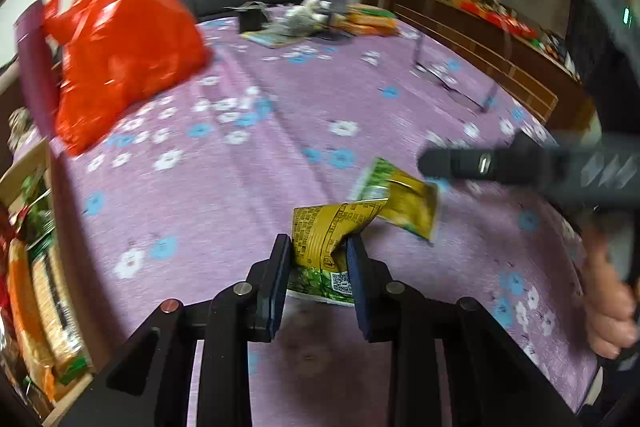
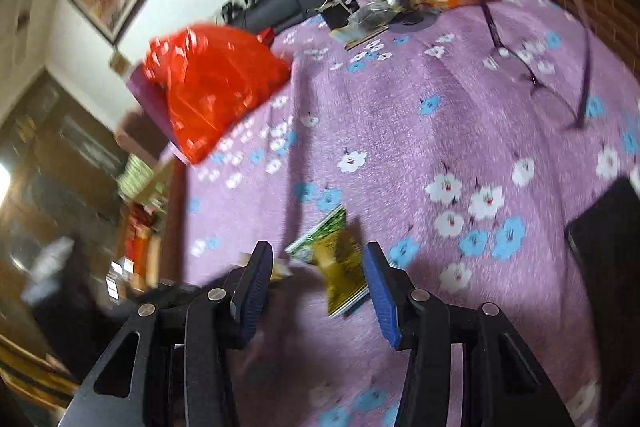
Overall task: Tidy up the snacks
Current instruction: 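Grasp a yellow-green bag with the right gripper while the left grasps another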
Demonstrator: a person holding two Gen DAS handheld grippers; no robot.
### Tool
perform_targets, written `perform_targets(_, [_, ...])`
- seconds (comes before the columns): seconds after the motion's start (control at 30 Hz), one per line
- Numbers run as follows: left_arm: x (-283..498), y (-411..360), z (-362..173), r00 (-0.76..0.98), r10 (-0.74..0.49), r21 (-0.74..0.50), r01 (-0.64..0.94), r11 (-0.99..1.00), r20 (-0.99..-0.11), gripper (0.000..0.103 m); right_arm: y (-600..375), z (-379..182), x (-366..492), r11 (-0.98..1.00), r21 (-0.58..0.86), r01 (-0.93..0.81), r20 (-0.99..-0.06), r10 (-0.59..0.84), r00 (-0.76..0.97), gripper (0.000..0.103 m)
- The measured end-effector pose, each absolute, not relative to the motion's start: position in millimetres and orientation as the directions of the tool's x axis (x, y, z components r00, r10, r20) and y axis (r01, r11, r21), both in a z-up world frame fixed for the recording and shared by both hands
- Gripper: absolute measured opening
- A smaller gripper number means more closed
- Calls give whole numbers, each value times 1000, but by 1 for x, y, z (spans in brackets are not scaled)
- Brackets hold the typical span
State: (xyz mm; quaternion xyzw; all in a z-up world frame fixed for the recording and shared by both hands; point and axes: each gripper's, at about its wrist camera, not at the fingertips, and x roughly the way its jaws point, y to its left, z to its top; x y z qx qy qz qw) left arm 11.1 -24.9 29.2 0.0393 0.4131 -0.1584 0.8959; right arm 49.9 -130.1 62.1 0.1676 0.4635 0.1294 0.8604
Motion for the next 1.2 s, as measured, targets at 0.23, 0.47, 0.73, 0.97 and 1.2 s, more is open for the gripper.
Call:
perform_targets(0.23, [23,-1,24,626,-173,-48,212,976,-760,27,-107,39,62,967,220,-128,-827,255,501,51])
perform_targets(0.47, [24,3,22,659,-151,-36,185,982,-737,27,-93,44,56,983,105,-151,-834,169,525,41])
perform_targets(0.73, [22,15,32,729,-77,-18,89,996,-681,27,-86,82,70,973,227,-51,-747,208,632,41])
perform_targets(0.97, [20,22,38,779,18,34,5,999,-627,27,-66,62,75,962,257,-91,-696,250,673,41])
perform_targets(1.2, [16,22,43,803,61,68,-26,997,-593,27,-54,60,68,959,232,-161,-682,278,677,41])
